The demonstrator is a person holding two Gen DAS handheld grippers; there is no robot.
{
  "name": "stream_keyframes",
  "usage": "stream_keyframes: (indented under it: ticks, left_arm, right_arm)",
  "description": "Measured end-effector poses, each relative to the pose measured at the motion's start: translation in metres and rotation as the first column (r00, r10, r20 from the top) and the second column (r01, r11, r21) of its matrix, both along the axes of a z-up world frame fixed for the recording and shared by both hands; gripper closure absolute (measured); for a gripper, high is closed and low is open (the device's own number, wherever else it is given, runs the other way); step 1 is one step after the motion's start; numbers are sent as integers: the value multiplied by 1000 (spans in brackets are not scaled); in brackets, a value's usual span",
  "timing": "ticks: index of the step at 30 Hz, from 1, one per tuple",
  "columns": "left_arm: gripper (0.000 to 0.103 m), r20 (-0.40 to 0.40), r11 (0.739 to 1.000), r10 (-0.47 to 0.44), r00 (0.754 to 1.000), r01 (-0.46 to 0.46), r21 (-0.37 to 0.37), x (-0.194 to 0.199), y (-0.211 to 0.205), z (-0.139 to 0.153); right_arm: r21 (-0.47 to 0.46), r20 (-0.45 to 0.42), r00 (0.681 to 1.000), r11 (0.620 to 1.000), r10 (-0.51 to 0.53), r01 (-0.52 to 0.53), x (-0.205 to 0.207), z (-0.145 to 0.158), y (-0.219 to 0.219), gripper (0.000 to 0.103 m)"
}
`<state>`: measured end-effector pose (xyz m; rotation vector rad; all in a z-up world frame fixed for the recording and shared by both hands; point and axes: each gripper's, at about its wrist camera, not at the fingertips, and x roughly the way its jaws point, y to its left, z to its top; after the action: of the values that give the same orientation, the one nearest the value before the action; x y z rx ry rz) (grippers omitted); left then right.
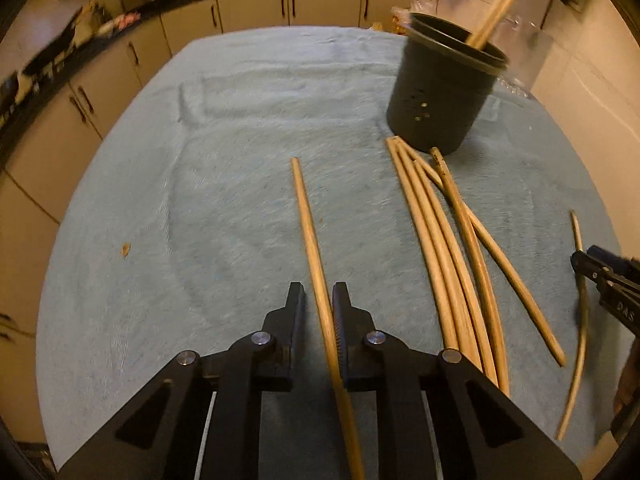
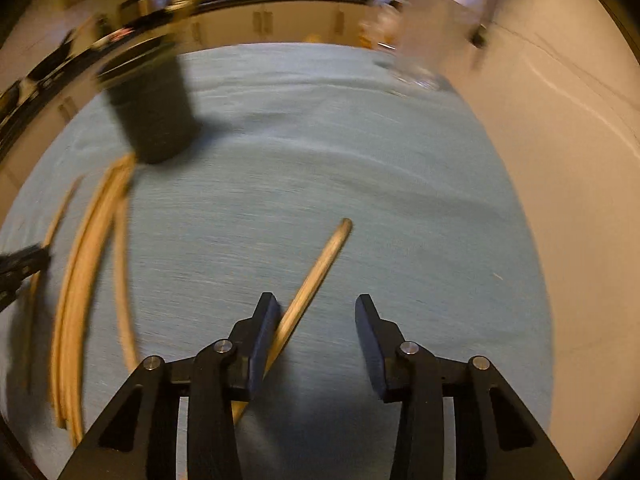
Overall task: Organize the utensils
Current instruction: 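Grasp another chopstick with the left gripper while the right gripper grasps one too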
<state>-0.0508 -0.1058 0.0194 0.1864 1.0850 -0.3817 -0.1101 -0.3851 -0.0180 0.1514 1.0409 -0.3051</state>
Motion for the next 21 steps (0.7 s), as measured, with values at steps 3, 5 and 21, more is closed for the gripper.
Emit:
stream_keyframes:
  ticks: [3, 5, 21]
  left_arm:
    - [89, -57, 999, 11, 998, -13, -31, 9, 10, 2]
    - [88, -73, 1000, 17, 997, -19, -24, 17, 9, 2]
    - [87, -74, 999, 14, 997, -10, 53, 70, -26, -4]
  right_arm:
    - [56, -13, 999, 997, -44, 45, -8, 0, -22, 60]
    - [78, -21, 999, 996, -50, 52, -8, 2, -30, 60]
    - [72, -106, 994, 997, -9, 17, 59, 2, -19, 60]
